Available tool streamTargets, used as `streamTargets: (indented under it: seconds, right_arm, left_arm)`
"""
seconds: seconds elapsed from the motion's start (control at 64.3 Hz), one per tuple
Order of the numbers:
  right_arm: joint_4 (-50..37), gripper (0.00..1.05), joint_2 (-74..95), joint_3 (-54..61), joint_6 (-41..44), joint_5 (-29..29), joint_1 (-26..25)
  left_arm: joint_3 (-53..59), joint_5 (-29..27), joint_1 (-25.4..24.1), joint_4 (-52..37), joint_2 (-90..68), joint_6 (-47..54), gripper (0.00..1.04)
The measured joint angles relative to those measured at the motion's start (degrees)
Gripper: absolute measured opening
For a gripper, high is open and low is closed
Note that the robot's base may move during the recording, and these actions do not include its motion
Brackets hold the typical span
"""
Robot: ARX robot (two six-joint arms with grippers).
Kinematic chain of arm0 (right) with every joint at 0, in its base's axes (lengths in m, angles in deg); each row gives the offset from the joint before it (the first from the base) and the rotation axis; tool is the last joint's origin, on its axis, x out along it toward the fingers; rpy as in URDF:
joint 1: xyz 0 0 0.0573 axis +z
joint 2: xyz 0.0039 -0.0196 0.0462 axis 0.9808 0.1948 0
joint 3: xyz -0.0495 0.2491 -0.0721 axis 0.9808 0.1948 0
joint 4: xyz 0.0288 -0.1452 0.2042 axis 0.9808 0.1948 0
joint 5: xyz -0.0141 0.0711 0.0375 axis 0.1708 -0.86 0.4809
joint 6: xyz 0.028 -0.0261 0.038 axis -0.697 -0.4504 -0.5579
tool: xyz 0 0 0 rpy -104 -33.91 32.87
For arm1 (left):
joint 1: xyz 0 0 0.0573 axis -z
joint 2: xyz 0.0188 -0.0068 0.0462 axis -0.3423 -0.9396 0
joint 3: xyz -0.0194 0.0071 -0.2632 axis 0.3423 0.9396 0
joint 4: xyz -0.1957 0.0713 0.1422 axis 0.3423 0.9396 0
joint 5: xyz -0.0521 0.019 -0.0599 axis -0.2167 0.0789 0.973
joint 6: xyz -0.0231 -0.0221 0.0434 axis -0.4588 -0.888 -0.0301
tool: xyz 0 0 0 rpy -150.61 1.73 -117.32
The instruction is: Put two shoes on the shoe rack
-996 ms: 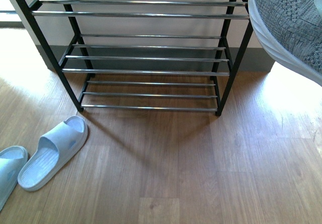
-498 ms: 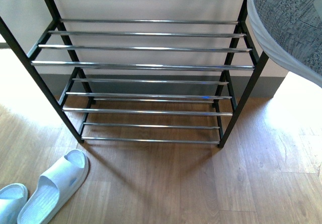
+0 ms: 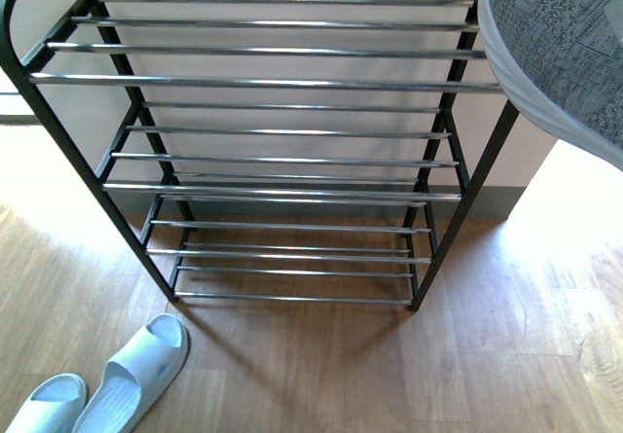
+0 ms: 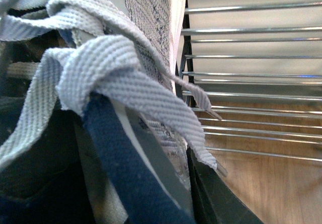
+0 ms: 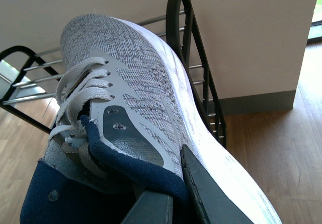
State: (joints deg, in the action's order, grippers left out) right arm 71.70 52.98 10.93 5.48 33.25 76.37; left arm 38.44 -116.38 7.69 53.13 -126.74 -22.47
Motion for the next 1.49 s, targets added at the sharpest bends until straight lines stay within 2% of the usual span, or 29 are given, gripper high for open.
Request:
streamTargets:
  seconds: [0.467, 0.545, 0.669, 0.856, 1.012, 1.229, 1.494]
  right_arm:
    - [0.0, 0.01, 0.0, 0.0, 0.0, 0.0, 0.0]
    - [-5.9, 0.01, 2.1, 0.3, 2.4, -2.4, 1.2]
    - [-7.8, 0.01, 10.5, -4.6, 0.4, 3.5, 8.8]
    - [-8.4, 0.01, 30.9, -15.9, -10.1, 17.0, 22.9]
    - [-6.6, 0.01, 50.2, -28.5, -20.1, 25.7, 29.7]
    - [-2.4, 0.01, 70.7, -43.6, -28.6, 33.2, 30.6]
    - [2.9, 0.01, 87.6, -59.0, -32.9, 40.6, 26.0]
  left_arm:
    - [0.0, 0.0, 0.0, 0.0, 0.0, 0.0, 0.02]
    - [0.0, -0.3, 0.0, 0.0, 0.0, 0.0, 0.02]
    - [0.0, -0.1, 0.0, 0.0, 0.0, 0.0, 0.02]
    - [0.0, -0.2, 0.0, 0.0, 0.0, 0.0, 0.02]
    - [0.0, -0.2, 0.0, 0.0, 0.0, 0.0, 0.02]
    - [0.0, -0.2, 0.0, 0.0, 0.0, 0.0, 0.02]
    - [0.0, -0.2, 0.0, 0.0, 0.0, 0.0, 0.02]
